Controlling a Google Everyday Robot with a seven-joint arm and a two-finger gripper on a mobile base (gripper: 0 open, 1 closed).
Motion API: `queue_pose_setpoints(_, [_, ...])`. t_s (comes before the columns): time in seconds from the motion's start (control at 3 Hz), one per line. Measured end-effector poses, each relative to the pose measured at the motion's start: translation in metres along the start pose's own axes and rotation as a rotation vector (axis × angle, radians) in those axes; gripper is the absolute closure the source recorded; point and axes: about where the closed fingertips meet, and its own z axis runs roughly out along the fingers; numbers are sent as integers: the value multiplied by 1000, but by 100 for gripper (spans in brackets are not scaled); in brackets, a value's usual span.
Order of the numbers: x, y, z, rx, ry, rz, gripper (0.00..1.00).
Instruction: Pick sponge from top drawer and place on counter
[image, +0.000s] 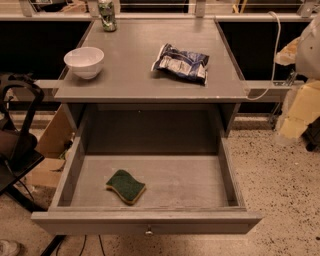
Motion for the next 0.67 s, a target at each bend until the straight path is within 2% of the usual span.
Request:
queue_pose_setpoints(0.33, [0,0,0,0,0,0,0])
queue_pose_setpoints(0.67, [-52,-8,38,-23,-101,37,0])
